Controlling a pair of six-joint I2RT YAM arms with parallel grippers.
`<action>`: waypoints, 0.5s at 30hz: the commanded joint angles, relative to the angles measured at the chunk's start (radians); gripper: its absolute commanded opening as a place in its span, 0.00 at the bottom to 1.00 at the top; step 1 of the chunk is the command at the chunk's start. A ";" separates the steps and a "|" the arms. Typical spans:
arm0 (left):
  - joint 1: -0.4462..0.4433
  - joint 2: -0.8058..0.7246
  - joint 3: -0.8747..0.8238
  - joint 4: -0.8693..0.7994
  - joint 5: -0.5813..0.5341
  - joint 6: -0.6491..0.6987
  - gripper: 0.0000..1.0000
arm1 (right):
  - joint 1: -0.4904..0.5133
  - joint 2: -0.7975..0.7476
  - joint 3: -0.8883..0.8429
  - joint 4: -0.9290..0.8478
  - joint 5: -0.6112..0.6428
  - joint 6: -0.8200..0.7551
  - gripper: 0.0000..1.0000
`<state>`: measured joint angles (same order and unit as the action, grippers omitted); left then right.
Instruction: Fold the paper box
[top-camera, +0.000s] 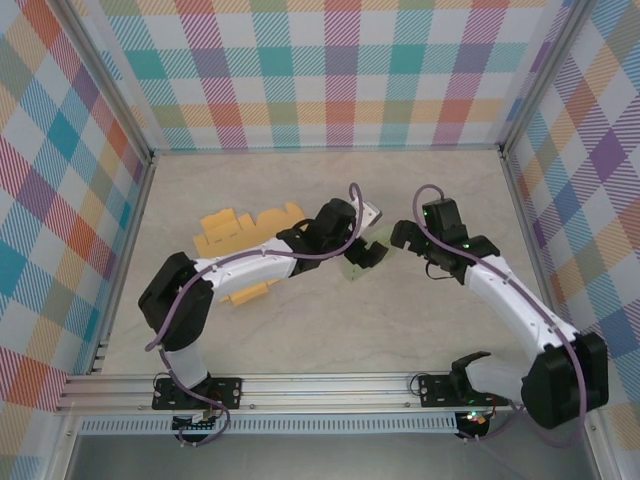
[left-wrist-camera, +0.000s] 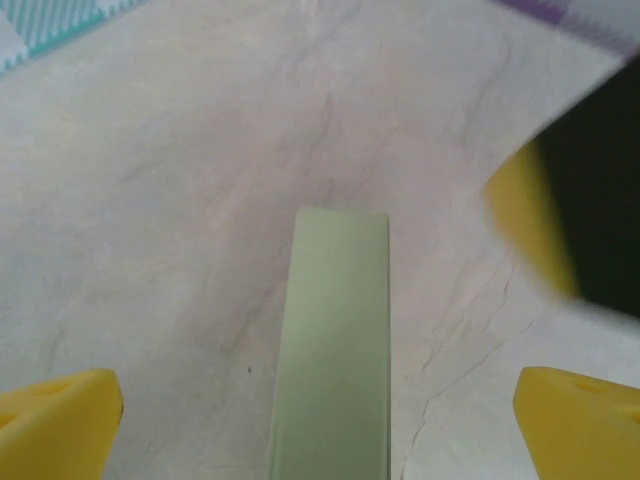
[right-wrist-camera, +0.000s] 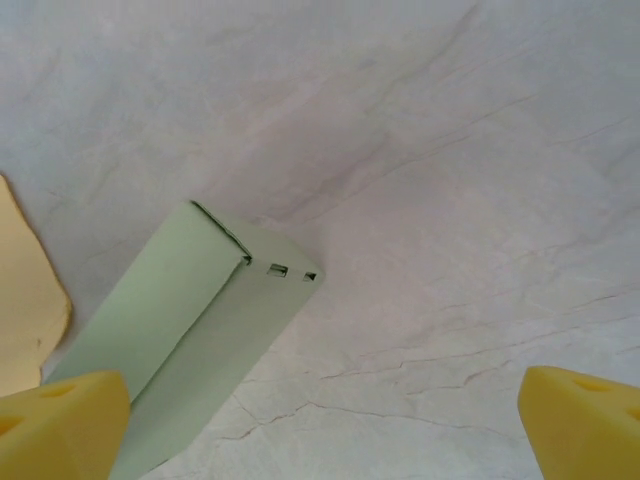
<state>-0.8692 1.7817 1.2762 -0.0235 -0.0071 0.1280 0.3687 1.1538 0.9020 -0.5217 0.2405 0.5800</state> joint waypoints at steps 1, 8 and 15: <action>-0.005 0.060 0.031 -0.100 0.010 0.103 1.00 | 0.009 -0.075 0.031 -0.086 0.119 0.024 1.00; -0.008 0.148 0.107 -0.168 -0.030 0.142 0.80 | 0.009 -0.193 -0.002 -0.138 0.205 0.027 1.00; -0.022 0.205 0.171 -0.220 -0.144 0.243 0.64 | 0.009 -0.284 -0.032 -0.132 0.212 0.027 1.00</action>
<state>-0.8776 1.9694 1.4162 -0.2096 -0.0784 0.3042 0.3737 0.8978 0.8886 -0.6376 0.4278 0.5945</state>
